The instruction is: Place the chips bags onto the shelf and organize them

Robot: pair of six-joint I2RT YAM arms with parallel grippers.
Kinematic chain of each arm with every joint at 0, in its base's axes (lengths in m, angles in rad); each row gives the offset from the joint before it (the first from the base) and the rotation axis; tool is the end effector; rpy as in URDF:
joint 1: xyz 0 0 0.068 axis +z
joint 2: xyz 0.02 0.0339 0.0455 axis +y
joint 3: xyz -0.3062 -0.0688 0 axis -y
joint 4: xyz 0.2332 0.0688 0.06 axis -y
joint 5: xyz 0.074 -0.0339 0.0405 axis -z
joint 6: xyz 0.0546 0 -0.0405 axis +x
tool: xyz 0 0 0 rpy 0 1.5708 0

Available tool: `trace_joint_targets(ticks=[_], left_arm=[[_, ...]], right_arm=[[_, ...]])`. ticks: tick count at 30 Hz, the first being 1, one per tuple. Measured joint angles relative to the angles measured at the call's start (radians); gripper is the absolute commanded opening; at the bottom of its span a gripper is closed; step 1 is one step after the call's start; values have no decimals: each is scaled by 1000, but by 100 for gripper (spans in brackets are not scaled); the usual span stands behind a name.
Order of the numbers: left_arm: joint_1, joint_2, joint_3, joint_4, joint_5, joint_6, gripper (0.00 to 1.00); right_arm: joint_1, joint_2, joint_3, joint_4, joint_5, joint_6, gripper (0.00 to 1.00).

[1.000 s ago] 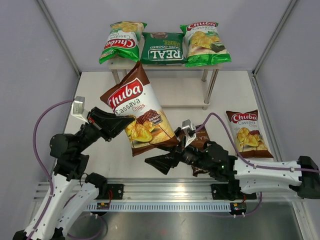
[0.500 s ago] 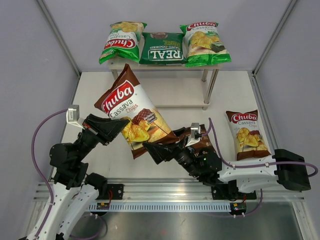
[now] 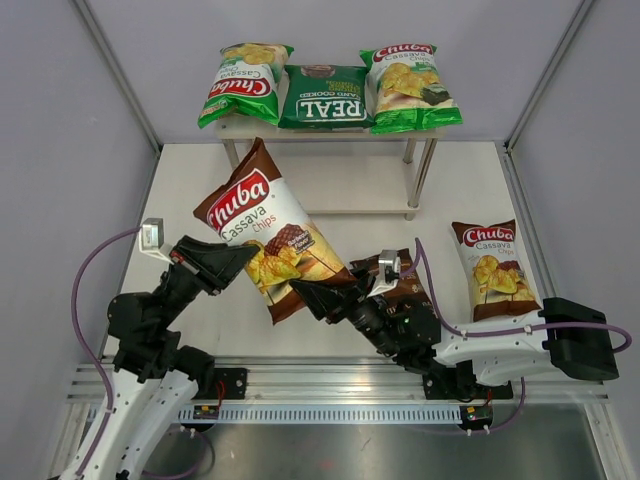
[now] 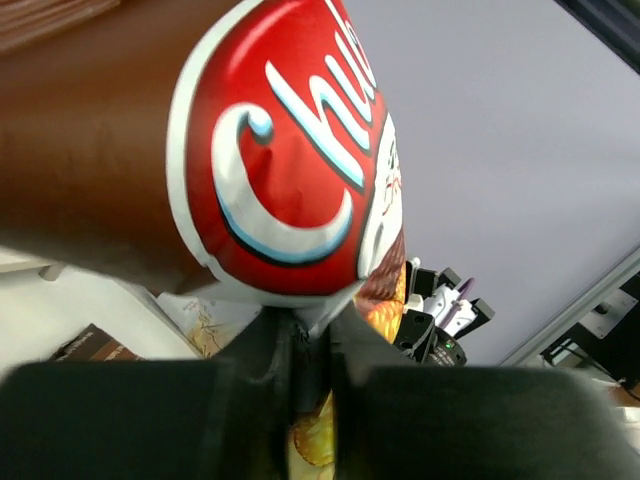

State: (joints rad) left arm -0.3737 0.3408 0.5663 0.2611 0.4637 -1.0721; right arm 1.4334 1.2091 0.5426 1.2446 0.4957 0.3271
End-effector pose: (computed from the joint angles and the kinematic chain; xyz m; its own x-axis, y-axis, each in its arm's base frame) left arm 0.0412 -0.0424 0.3839 -0.4018 -0.6862 -0.6064 0.7145 0.1793 -0.6762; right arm 0.0578 0.2285 0.3696 -0.1916 0.6781 -0.7096 -0.7975 0.3139 0.5152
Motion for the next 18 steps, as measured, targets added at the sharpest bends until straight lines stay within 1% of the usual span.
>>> trace_joint_targets(ticks=[1, 3, 4, 6, 7, 10, 11, 13, 15, 18], left_arm=[[0, -11, -6, -7, -1, 7, 21], [2, -33, -14, -33, -2, 28, 32], [2, -47, -17, -48, -2, 41, 42], [1, -74, -18, -91, -2, 73, 52], [0, -87, -18, -116, -2, 89, 78], [-5, -124, -16, -214, -16, 143, 95], [-5, -137, -15, -244, -31, 158, 99], [-5, -168, -8, -346, -74, 198, 99], [-5, -195, 13, -458, -151, 245, 99], [-5, -219, 81, -667, -319, 319, 99]], right_arm=[[0, 0, -7, 0, -2, -2, 30], [0, -6, -21, 0, -13, -2, 24], [0, -12, -30, 0, -21, -1, 22], [0, -30, -50, -5, -35, 8, 19], [0, -45, -64, -9, -42, 18, 18], [0, -98, -116, -21, -43, 49, 17], [0, -122, -130, -31, -43, 63, 17], [0, -171, -147, -67, -43, 95, 17], [0, -214, -158, -104, -43, 130, 17], [0, -249, -170, -166, -42, 193, 17]])
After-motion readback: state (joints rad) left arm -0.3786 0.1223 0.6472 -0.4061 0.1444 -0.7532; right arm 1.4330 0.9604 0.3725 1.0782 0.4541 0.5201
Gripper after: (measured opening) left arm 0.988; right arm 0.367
